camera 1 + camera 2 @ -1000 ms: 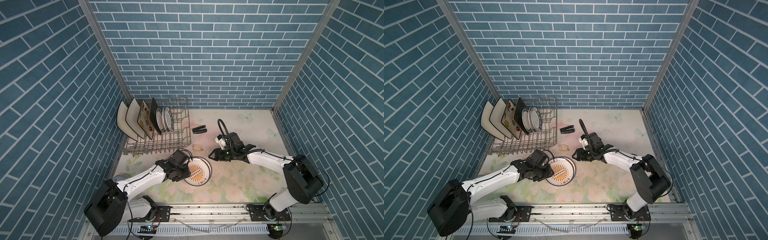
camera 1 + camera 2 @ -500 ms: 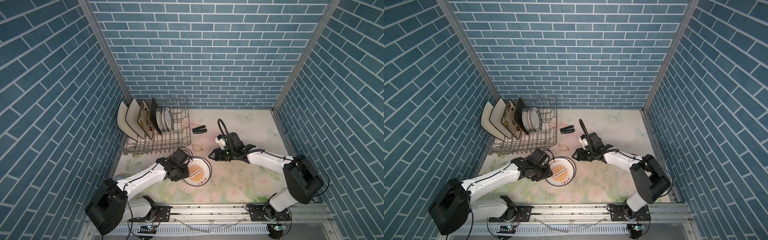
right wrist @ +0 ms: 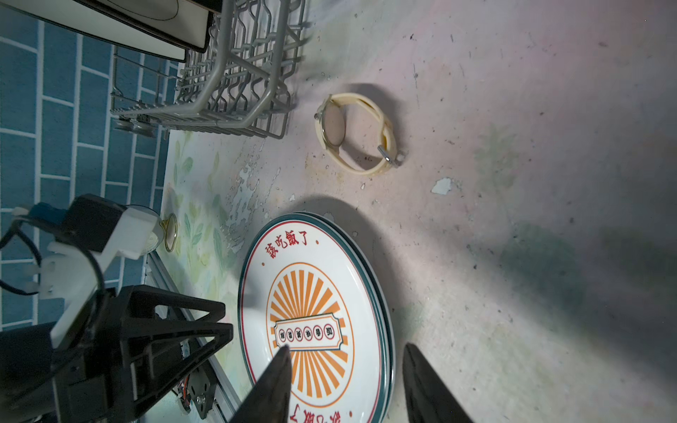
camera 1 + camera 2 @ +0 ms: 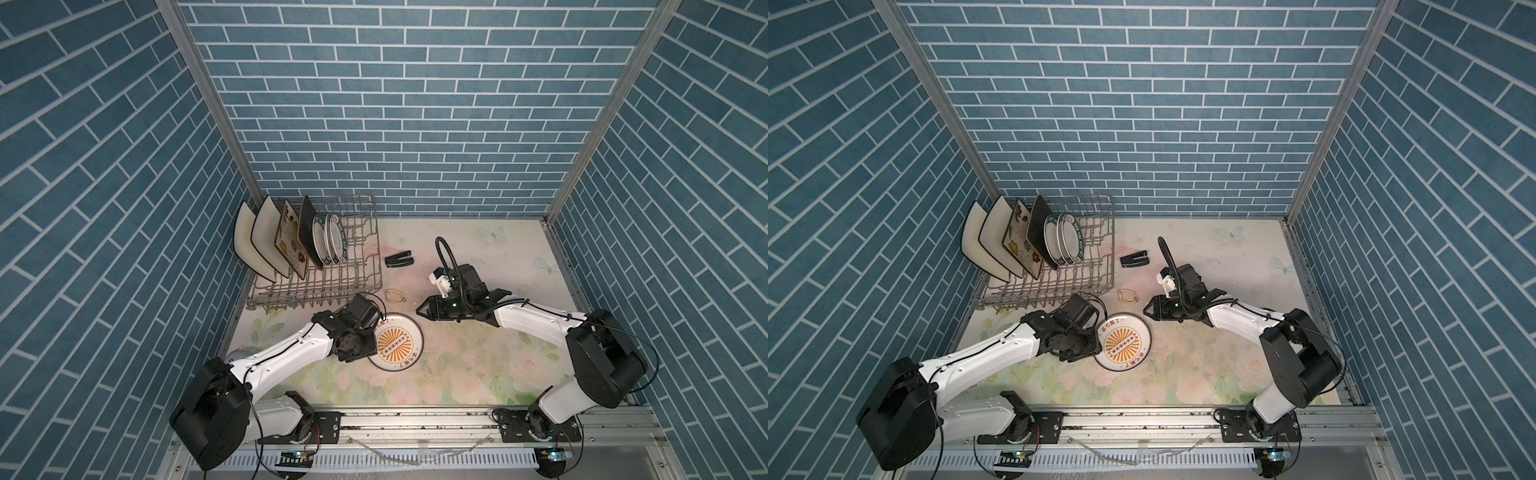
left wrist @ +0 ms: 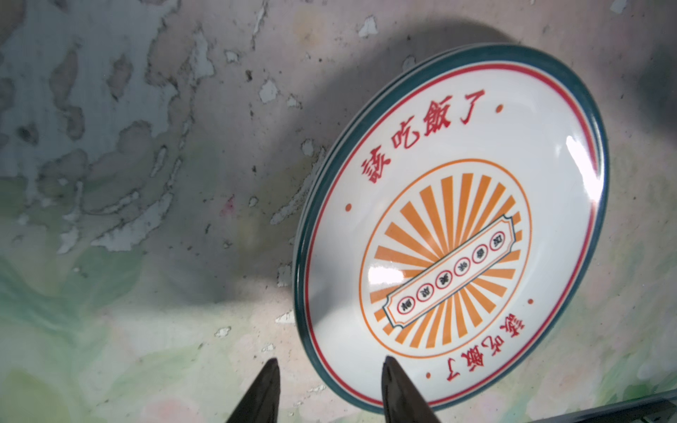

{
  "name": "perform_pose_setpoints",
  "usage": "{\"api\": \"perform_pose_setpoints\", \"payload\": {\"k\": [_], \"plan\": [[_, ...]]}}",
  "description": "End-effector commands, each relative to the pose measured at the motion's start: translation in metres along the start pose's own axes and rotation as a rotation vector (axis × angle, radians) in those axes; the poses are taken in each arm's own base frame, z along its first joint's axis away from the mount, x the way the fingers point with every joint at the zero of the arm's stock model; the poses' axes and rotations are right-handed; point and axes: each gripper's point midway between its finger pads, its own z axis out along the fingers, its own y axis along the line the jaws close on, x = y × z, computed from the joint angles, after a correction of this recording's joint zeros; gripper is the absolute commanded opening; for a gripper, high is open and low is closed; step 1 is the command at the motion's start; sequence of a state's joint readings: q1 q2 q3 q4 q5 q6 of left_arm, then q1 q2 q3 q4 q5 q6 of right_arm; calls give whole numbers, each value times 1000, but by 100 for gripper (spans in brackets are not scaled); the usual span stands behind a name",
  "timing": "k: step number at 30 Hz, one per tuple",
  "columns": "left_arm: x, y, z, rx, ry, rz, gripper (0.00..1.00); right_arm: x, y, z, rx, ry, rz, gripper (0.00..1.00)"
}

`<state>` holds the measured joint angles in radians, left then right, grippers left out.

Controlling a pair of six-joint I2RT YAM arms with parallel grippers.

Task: Unload the plates from the dish rack
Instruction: Place a plate on the plate, then pick up a plate from the dish rack.

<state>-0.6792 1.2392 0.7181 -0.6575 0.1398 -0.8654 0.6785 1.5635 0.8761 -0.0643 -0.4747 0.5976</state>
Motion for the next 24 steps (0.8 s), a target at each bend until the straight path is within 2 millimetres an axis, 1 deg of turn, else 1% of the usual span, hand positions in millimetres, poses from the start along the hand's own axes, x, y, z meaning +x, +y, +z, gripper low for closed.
{"api": "perform_pose_setpoints", "payload": {"k": [1, 5, 7, 9, 10, 16, 19, 22, 24], "plan": [[-17, -3, -24, -58, -59, 103, 48, 7, -2, -3, 9, 5, -40, 50], [-50, -17, -62, -144, -133, 263, 50, 4, -4, -10, 48, -12, -71, 50], [-72, -27, -87, -185, -192, 347, 51, 0, -3, -16, 63, -26, -98, 50], [-92, -35, -107, -212, -247, 410, 54, -3, 0, -22, 73, -38, -128, 51], [-104, -40, -120, -217, -286, 432, 55, -5, 2, -25, 77, -43, -144, 52], [-176, -47, -169, -234, -457, 448, 56, -15, 4, -41, 131, -78, -188, 53], [-207, -50, -184, -269, -522, 470, 57, -18, 7, -44, 133, -84, -205, 54], [-236, -49, -187, -324, -549, 486, 57, -20, 10, -47, 135, -76, -222, 55], [-253, -44, -183, -353, -551, 481, 57, -20, 11, -48, 136, -67, -236, 55]]}}
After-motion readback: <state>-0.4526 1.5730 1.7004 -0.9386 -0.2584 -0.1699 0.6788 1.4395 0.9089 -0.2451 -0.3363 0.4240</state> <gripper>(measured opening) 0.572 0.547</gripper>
